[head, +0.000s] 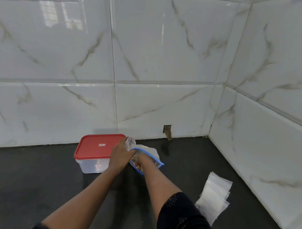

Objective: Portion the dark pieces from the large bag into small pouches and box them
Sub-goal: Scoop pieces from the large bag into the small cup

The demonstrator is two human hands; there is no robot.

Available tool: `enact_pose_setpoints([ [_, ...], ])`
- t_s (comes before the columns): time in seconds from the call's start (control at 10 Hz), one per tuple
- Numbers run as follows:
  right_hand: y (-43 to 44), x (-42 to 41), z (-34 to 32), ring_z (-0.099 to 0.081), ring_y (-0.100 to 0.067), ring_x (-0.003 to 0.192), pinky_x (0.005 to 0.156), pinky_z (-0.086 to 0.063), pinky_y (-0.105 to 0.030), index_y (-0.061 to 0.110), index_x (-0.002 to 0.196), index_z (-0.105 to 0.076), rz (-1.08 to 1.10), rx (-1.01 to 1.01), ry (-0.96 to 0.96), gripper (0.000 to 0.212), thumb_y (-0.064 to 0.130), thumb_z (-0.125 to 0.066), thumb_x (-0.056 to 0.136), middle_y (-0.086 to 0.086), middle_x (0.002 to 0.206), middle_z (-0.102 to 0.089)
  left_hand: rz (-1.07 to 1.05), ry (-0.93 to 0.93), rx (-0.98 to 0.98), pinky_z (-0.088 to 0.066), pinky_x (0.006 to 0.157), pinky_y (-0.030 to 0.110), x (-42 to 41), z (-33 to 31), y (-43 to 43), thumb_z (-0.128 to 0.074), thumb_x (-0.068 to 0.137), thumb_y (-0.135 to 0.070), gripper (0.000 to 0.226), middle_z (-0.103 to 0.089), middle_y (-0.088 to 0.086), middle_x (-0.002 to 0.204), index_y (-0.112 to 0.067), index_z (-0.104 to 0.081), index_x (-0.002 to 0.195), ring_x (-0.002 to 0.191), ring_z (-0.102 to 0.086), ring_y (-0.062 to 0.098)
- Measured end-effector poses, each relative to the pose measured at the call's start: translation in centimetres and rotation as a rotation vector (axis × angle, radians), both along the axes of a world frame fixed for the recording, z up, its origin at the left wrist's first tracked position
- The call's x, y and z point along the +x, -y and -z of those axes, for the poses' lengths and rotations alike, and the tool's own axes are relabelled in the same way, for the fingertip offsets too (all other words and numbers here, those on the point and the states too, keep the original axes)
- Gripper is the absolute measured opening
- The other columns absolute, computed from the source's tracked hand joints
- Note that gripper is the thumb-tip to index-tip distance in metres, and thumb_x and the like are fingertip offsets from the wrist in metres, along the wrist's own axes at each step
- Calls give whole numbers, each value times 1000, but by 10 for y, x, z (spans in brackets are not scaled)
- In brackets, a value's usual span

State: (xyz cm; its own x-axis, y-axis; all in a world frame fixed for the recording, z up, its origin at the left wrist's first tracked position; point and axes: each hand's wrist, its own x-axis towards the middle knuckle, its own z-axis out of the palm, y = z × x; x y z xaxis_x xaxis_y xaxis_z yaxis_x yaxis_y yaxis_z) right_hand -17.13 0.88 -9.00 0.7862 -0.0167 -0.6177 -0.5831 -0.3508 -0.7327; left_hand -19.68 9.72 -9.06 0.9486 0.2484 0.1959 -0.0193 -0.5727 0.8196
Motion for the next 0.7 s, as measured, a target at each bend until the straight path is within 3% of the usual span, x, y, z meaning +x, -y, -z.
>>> enact_pose_setpoints([
  [0.1,3,2,6,-35,-13,58,60,-36,-18,9,101,-49,-79,-103,68,10,10,-49,91,-6,71,-36,18,0,-8,-50,79,34,-1,1,2,-68,79,-23,36,-63,5,103,-16,-56,112,92,-58,20],
  [0.2,10,-6,-1,-37,-12,62,65,-37,-20,9,99,-48,39,-17,54,8,13,-48,92,-6,75,-38,25,-4,3,-50,79,34,-2,1,5,-67,80,-23,37,-62,4,104,-16,-55,114,93,-58,21],
  [0.3,8,-7,4,-46,-8,68,63,-41,-18,6,125,-51,183,208,80,31,17,-41,97,2,79,-44,16,-9,19,-51,78,36,-3,-1,9,-67,79,-22,38,-63,5,103,-15,-55,114,92,-58,22],
  [0.4,12,-10,4,-45,-3,63,67,-46,-20,4,134,-47,325,370,145,38,15,-39,99,7,74,-42,9,-11,33,-50,80,38,-3,-3,15,-67,78,-21,40,-63,6,105,-16,-54,115,93,-57,23],
  [0.5,11,-7,3,-56,-17,78,82,-49,-27,7,107,-55,615,515,115,16,10,-44,96,-5,89,-56,-9,-38,72,-47,82,35,-5,-6,22,-65,81,-22,43,-61,5,109,-15,-52,121,98,-55,23],
  [0.6,14,-5,5,-55,-25,92,94,-51,-41,8,95,-50,702,589,119,10,8,-40,96,-13,108,-58,-36,-45,78,-47,86,38,-7,-6,30,-64,80,-22,44,-61,7,109,-16,-50,122,101,-56,27],
  [0.7,20,-16,-8,-55,-29,94,95,-49,-46,7,109,-56,890,738,98,26,11,-33,97,-15,101,-52,-66,-48,81,-47,86,41,-8,-6,36,-63,80,-23,43,-61,7,110,-17,-50,121,101,-57,28],
])
